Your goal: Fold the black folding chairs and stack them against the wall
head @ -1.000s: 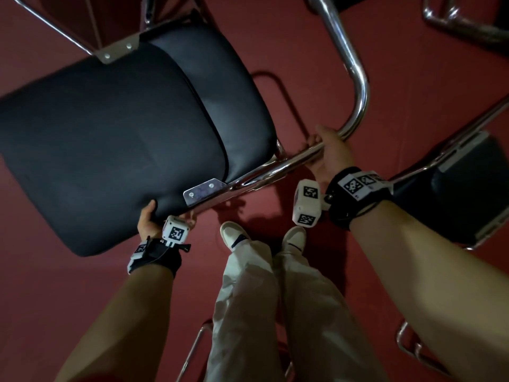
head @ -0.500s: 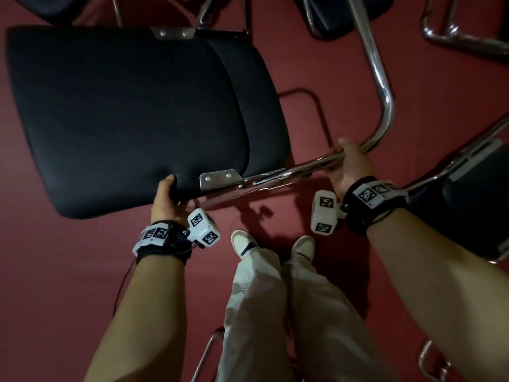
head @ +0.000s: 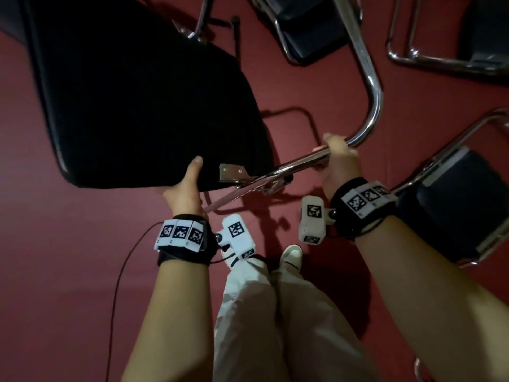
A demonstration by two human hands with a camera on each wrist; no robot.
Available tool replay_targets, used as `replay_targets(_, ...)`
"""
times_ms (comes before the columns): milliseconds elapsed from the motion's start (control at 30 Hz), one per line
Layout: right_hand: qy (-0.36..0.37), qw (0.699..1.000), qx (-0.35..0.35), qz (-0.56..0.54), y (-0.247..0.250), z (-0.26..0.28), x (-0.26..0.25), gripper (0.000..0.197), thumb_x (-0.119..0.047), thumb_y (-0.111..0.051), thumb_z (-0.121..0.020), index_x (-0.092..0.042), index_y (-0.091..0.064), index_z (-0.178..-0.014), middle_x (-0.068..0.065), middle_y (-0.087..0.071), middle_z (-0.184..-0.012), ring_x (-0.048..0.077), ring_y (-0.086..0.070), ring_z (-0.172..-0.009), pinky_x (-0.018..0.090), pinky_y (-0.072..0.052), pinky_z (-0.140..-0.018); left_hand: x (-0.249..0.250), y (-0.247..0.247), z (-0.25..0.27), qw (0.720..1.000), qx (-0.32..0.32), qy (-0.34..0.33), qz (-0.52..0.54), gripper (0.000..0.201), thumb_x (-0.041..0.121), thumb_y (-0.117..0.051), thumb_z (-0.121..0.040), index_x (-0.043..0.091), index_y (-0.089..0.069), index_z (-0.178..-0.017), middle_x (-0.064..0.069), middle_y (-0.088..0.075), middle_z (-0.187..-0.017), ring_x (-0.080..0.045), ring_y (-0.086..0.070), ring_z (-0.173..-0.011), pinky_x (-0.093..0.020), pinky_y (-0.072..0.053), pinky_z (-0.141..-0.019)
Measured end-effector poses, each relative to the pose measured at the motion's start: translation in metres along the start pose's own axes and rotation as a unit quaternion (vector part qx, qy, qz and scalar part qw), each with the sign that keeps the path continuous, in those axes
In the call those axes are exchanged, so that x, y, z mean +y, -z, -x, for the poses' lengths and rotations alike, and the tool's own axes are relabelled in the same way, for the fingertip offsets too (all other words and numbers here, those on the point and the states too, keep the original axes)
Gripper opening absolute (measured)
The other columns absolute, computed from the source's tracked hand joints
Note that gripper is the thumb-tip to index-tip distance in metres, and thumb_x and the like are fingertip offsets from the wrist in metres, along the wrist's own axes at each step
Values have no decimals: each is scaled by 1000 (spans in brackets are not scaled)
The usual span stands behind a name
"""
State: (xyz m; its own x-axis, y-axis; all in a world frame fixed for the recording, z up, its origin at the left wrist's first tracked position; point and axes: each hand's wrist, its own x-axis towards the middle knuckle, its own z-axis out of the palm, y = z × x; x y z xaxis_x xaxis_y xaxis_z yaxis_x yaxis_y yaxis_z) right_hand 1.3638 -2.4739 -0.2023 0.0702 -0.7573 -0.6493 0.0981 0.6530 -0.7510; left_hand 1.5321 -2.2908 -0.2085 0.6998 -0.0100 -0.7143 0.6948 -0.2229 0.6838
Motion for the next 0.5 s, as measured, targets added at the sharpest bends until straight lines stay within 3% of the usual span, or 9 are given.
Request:
replay_targets(33,-1,1000,-4,5,2,0,-2,20,-12,-58,-91,-15,-51,-73,0,-54,-56,13,-54,-51,26,-46,-52,2,-5,3,1000,-5,-15,-6,59,45,-87,-68,28,-51,-111,8,-64,-114,-12,-60,-108,-41,-46,-105)
replay_targets(133,-6,1000,-30,0,10,-1,0,27,-7,-58,-90,-19,-47,-69,0,-51,-59,13,-54,-56,28,-48,-57,11,-12,3,997,-9,-72,-30,77,43,-89,-68,24,-48,-130,8,-63,-122,-10,-61,-112,-42,-46,-106)
replay_targets(267,-18,997,-71,-24,21,-3,5,41,0,-59,-85,-23,-46,-54,-1,-47,-59,12,-51,-57,33,-47,-67,23,-22,-3,990,-2,-131,-49,69,23,-87,-73,25,-39,-123,5,-61,-117,-9,-63,-106,-42,-50,-104)
replay_targets(400,-67,987,-114,-90,26,-4,2,30,-8,-62,-89,-19,-50,-64,4,-57,-67,19,-61,-68,41,-50,-78,26,-28,-4,986,-10,-161,-30,70,20,-87,-61,26,-40,-112,-4,-63,-115,-17,-68,-106,-44,-55,-98)
replay_targets(500,-104,965,-163,-175,23,-1,0,20,-14,-60,-89,-12,-56,-69,10,-65,-73,30,-69,-83,48,-52,-91,26,-29,-7,988,-31,-152,-20,72,17,-87,-61,19,-48,-122,-8,-67,-118,-19,-70,-106,-45,-55,-99)
